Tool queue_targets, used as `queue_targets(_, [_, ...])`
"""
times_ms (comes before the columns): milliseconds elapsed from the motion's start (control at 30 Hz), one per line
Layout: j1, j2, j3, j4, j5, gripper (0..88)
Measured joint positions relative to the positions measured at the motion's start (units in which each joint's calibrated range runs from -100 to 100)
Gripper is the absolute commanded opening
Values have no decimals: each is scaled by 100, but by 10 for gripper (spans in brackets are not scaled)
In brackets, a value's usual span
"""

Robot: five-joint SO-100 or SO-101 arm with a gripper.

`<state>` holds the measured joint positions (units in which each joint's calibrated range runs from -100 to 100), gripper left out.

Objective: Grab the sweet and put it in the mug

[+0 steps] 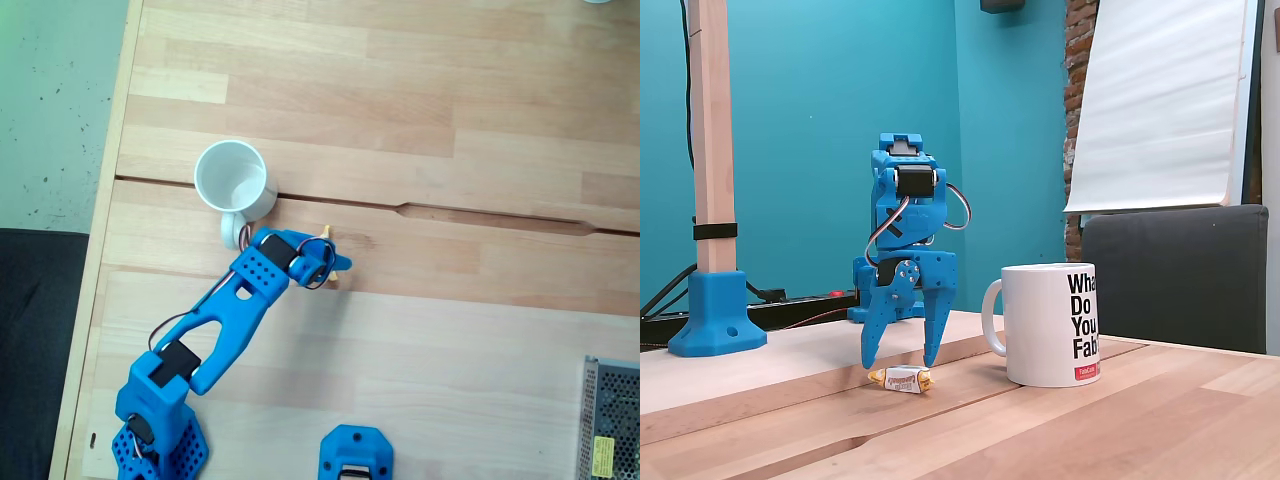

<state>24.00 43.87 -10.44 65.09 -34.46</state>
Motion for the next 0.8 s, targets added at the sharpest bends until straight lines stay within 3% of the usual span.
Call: queue_targets(800, [-15, 327, 0, 0, 5, 312])
